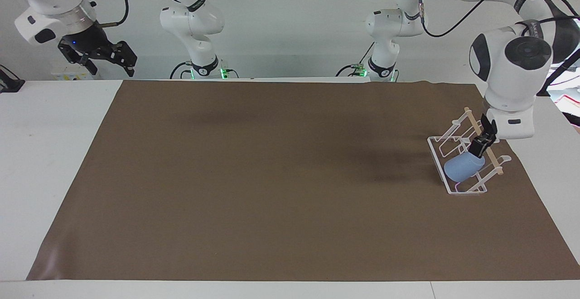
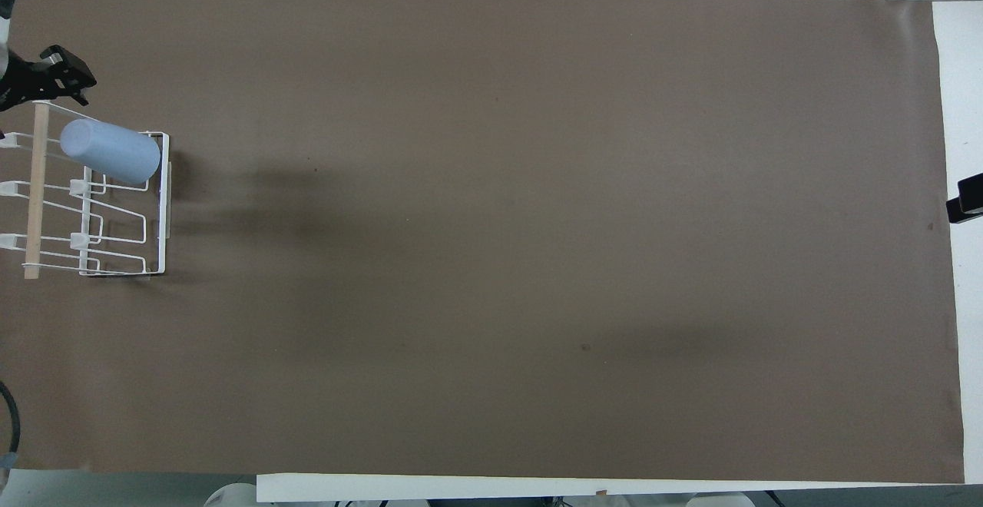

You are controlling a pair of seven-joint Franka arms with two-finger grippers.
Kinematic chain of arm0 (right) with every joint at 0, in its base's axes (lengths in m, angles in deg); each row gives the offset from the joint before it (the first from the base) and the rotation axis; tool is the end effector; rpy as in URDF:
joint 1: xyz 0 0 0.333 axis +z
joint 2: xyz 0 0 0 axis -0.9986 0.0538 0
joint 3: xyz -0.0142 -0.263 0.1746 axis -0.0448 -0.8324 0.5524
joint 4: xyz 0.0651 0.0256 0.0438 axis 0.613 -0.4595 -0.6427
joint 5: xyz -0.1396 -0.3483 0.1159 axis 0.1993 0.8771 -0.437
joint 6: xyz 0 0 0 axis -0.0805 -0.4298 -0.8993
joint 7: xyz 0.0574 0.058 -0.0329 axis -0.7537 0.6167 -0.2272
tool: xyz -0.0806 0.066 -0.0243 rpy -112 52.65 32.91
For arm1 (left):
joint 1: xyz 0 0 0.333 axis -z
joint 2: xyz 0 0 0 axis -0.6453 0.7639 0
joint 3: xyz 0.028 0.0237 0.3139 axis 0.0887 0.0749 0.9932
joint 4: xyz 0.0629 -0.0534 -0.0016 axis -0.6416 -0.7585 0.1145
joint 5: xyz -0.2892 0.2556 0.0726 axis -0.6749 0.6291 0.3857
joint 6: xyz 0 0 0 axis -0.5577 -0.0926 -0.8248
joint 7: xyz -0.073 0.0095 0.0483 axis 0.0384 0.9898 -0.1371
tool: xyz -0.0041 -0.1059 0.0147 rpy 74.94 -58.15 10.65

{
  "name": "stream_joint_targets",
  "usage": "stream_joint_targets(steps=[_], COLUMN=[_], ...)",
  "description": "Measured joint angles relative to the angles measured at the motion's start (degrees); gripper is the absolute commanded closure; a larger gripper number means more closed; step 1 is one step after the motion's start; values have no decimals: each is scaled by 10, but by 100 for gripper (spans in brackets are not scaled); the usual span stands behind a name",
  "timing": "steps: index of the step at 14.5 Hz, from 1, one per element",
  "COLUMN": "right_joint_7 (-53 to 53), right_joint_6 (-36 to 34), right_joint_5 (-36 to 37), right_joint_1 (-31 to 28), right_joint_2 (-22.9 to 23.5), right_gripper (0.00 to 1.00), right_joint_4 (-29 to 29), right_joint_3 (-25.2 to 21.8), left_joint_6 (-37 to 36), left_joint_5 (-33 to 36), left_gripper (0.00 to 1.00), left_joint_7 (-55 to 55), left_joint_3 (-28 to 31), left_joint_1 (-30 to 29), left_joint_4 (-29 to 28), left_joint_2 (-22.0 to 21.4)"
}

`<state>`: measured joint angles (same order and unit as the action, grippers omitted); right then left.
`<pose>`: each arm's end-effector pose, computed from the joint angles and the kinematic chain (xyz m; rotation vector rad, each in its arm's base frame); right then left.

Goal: Hang cup on cup holder

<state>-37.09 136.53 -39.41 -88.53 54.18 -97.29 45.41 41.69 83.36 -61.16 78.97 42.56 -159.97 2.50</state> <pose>0.5105 -0.0694 0.6588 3.0815 -0.0649 -0.2188 0.6090 -0.0196 0.5324 -2.8776 -0.5104 -0.0301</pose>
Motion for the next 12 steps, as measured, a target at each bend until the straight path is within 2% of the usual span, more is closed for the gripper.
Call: stream_joint_targets(steps=[2, 7, 12], right_joint_7=[0, 0, 0], right_joint_6=[0, 0, 0], right_joint_5=[0, 0, 0], right_joint_1=[0, 0, 0], right_joint_2=[0, 0, 0], right_gripper=[1, 1, 1], right_joint_4=[0, 0, 0], right_joint_3=[0, 0, 0], left_joint_6=[-48, -82, -82], left_joint_5=[-42, -89, -138], left_gripper=[0, 0, 0], left_joint_7=[-93, -203, -232], left_joint_3=[0, -14, -13], left_joint_1=[-8, 25, 26], left_joint_4=[-2, -22, -7], left_joint_2=[-27, -94, -99])
